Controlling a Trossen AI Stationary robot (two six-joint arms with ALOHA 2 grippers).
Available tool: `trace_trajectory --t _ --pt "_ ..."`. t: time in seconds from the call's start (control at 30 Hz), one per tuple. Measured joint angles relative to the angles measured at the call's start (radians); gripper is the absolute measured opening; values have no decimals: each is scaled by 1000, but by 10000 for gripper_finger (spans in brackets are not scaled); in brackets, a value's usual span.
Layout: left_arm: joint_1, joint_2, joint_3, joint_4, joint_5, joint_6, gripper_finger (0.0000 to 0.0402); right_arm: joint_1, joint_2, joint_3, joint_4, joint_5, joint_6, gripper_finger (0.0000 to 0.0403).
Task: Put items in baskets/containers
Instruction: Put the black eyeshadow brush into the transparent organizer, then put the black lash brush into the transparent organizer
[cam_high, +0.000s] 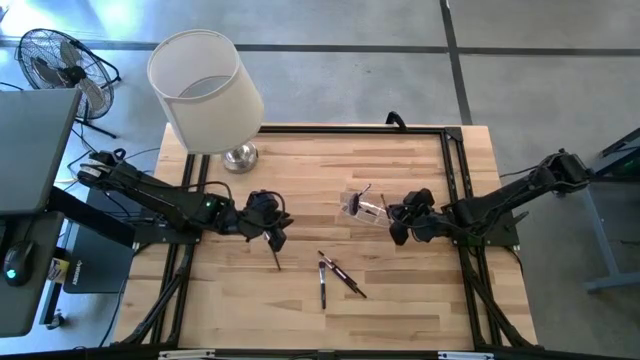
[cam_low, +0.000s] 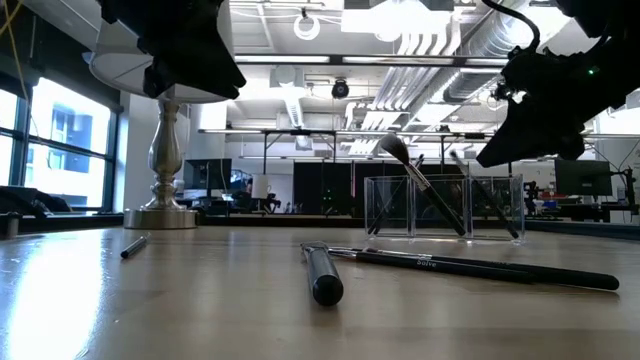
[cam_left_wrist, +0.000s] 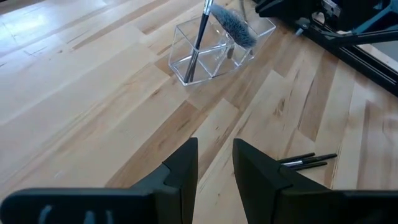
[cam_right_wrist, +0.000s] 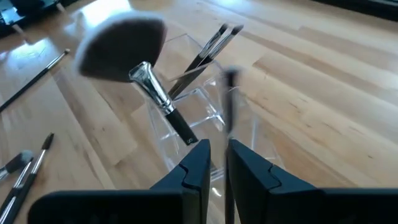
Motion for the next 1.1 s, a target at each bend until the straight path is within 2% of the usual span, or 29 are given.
trace_trajectory --t 0.37,0.53,0.73,0.9,1.1 --pt "0 0 1 59 21 26 99 -1 -17 20 -16 -37 -72 37" --pt "0 0 1 59 52 26 99 -1 -49 104 -91 -42 -121 5" --pt "0 1 1 59 71 26 99 7 -40 254 -119 -89 -208 2" --pt "0 1 1 59 76 26 99 55 65 403 -172 -94 -215 1" --pt "0 9 2 55 116 34 99 113 311 605 -238 -123 -163 1"
